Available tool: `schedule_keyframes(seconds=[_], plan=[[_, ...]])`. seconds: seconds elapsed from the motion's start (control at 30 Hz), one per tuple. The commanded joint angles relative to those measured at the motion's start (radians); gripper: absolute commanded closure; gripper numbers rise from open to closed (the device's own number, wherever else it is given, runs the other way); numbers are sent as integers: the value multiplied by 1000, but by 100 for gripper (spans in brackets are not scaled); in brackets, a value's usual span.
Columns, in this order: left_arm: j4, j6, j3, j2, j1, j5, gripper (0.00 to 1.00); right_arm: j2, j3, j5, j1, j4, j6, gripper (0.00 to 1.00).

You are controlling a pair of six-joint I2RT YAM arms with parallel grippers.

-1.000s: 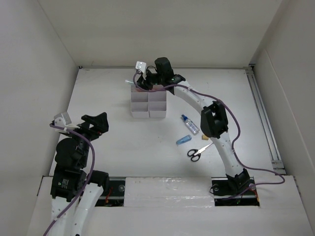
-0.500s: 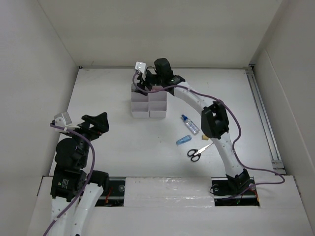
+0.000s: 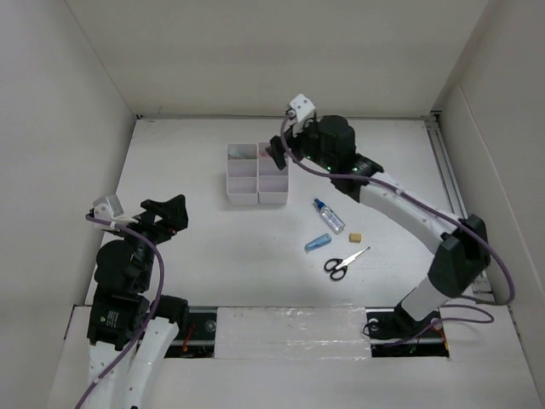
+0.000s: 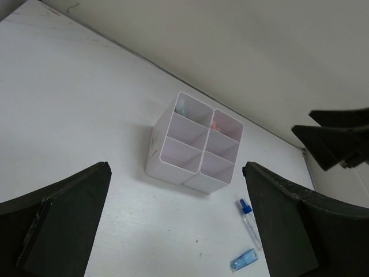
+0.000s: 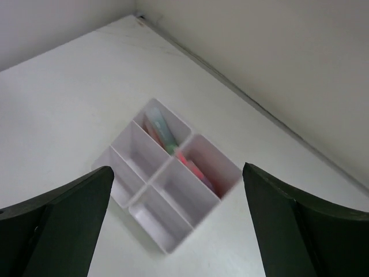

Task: Sort the stationery into containers
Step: Pick up the stationery from the center of the board.

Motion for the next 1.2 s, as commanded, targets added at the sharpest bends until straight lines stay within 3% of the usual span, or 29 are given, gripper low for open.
schedule_keyframes(seconds=[0.0, 0.17, 0.27, 0.43, 0.57, 0.67, 0.83, 0.93, 1.17], plan=[[41, 9, -2, 12, -3, -5, 0, -118, -183, 207, -53, -20, 156, 0], [41, 9, -2, 23, -3, -5, 0, -296, -409, 166, -116, -76, 265, 0], [41, 9, -2, 33, -3, 6, 0, -310, -492, 85, -172, -76, 275, 0], [41, 9, -2, 43, -3, 17, 0, -188, -463, 57, -257, -178, 287, 6], [41, 9, -2, 43, -3, 17, 0, -134, -511, 54, -257, -113, 304, 6], [41, 9, -2, 43, -3, 17, 0, -85, -520, 35, -257, -104, 322, 14], [41, 9, -2, 52, -3, 17, 0, -39, -551, 57, -207, -80, 331, 19], [41, 9, -2, 52, -3, 17, 0, -10, -560, 80, -206, -80, 356, 28], [41, 9, -2, 61, -3, 26, 0, 47, -560, 149, -170, -119, 391, 33]])
